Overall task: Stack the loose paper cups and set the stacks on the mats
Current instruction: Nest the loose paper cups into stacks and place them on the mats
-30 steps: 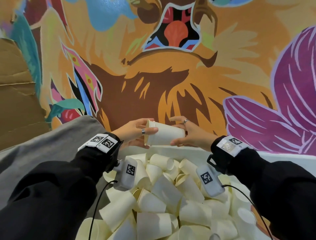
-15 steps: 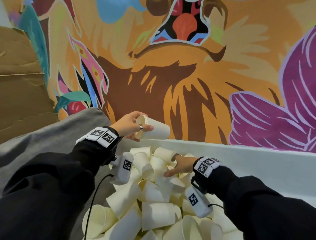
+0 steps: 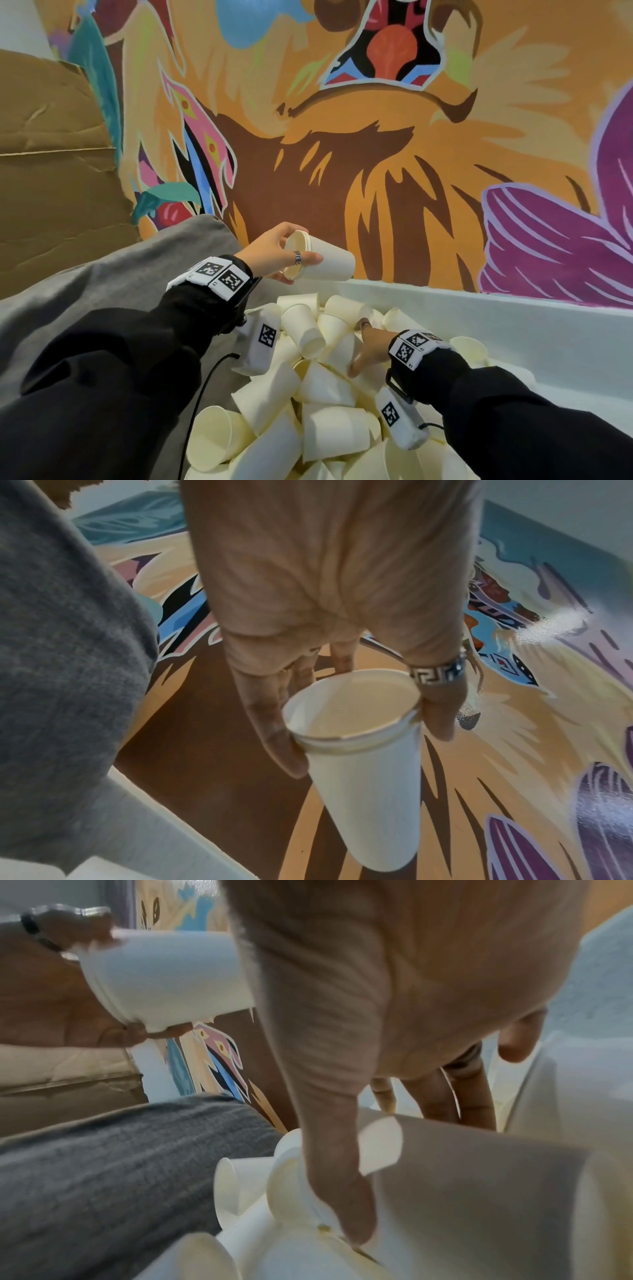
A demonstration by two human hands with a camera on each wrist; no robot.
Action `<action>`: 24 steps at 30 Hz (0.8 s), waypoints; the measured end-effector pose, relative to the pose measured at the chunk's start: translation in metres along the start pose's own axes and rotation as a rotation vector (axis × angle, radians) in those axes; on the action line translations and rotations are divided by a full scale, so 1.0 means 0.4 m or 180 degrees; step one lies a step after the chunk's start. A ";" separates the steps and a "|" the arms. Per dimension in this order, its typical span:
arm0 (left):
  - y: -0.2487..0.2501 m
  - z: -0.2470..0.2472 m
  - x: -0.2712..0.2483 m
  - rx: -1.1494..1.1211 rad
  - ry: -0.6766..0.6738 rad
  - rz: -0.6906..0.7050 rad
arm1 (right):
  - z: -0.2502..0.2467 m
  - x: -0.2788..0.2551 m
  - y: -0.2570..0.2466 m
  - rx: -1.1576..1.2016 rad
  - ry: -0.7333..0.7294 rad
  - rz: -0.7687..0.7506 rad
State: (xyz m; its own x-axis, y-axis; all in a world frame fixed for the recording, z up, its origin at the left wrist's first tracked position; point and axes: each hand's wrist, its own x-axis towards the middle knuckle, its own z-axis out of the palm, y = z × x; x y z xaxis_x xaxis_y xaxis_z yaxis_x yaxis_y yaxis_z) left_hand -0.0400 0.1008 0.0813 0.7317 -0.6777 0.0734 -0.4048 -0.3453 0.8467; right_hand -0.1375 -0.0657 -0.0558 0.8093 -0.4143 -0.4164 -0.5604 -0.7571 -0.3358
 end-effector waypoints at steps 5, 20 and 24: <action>-0.014 -0.022 -0.001 0.0060 0.0079 -0.0057 | -0.090 -0.032 0.001 0.0490 0.0353 -0.0322; 0.002 -0.004 -0.020 -0.0049 -0.0371 -0.0292 | -0.183 -0.123 -0.095 0.0822 0.1362 -0.1836; -0.005 -0.014 -0.023 -0.0006 -0.0363 -0.0360 | -0.179 -0.129 -0.119 0.0918 0.1357 -0.1972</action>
State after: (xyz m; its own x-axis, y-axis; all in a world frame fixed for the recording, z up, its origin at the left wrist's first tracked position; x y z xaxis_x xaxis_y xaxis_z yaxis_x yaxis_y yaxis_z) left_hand -0.0431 0.1112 0.0819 0.7054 -0.7039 -0.0829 -0.3221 -0.4225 0.8472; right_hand -0.1399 -0.0445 0.0421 0.9529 -0.1630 0.2559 0.0362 -0.7765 -0.6291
